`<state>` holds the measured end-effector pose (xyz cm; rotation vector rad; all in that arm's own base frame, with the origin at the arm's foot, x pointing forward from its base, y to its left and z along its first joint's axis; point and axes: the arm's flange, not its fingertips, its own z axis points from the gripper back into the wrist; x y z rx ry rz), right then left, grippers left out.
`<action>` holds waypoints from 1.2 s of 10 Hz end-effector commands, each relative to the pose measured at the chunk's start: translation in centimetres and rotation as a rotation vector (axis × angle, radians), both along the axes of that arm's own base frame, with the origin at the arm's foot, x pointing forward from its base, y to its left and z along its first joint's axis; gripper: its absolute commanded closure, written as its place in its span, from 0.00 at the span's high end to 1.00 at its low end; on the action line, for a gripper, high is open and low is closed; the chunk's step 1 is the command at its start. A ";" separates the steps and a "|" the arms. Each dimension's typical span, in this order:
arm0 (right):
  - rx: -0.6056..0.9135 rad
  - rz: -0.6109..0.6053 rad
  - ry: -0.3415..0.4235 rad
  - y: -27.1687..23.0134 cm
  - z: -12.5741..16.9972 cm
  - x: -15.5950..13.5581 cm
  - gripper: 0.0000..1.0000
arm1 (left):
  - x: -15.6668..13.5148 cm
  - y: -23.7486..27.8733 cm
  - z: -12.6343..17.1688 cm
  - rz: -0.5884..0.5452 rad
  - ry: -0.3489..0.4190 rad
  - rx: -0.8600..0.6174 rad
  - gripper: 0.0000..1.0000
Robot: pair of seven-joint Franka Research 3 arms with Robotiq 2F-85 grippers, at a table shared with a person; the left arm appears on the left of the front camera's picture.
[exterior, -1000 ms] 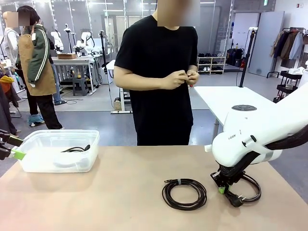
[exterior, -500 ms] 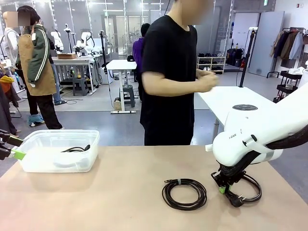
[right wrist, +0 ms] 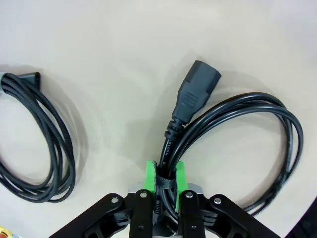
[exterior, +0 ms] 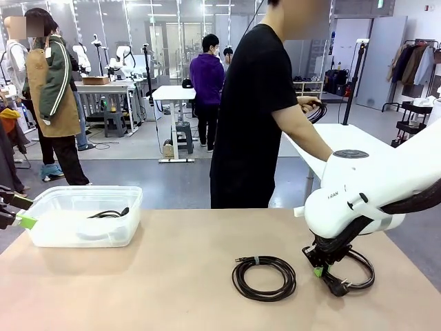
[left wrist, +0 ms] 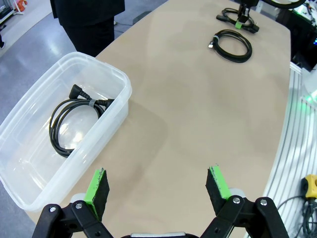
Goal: Organize and store the cables.
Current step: Place the Power Cable into the Organizing box.
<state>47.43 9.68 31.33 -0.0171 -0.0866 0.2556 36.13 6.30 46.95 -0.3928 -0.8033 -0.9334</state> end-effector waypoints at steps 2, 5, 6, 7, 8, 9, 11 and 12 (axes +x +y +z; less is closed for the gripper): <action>-0.092 0.047 -0.070 1.7 8.7 -1.7 0.18 | 0.1 -0.1 0.3 0.001 0.019 -0.010 1.00; -0.117 0.031 -0.061 6.6 12.8 -1.8 0.18 | 0.1 -0.1 0.3 0.001 0.019 -0.010 1.00; -0.130 0.005 -0.074 8.7 13.6 -1.5 0.18 | 0.1 -0.1 0.3 0.001 0.019 -0.010 1.00; -0.104 -0.009 -0.087 11.3 14.2 -1.3 0.18 | 0.1 -0.1 0.3 0.001 0.019 -0.010 1.00; -0.115 -0.005 -0.104 14.7 14.0 -0.9 0.18 | 0.1 -0.1 0.3 0.001 0.019 -0.010 1.00; -0.123 0.018 -0.131 18.1 13.8 -0.6 0.18 | 0.1 -0.1 0.3 0.001 0.019 -0.010 1.00; -0.072 0.097 -0.153 23.7 12.4 0.6 0.18 | 0.1 -0.1 0.3 0.001 0.019 -0.010 1.00; -0.059 0.139 -0.155 26.6 11.2 0.5 0.18 | 0.1 -0.1 0.3 0.001 0.019 -0.010 1.00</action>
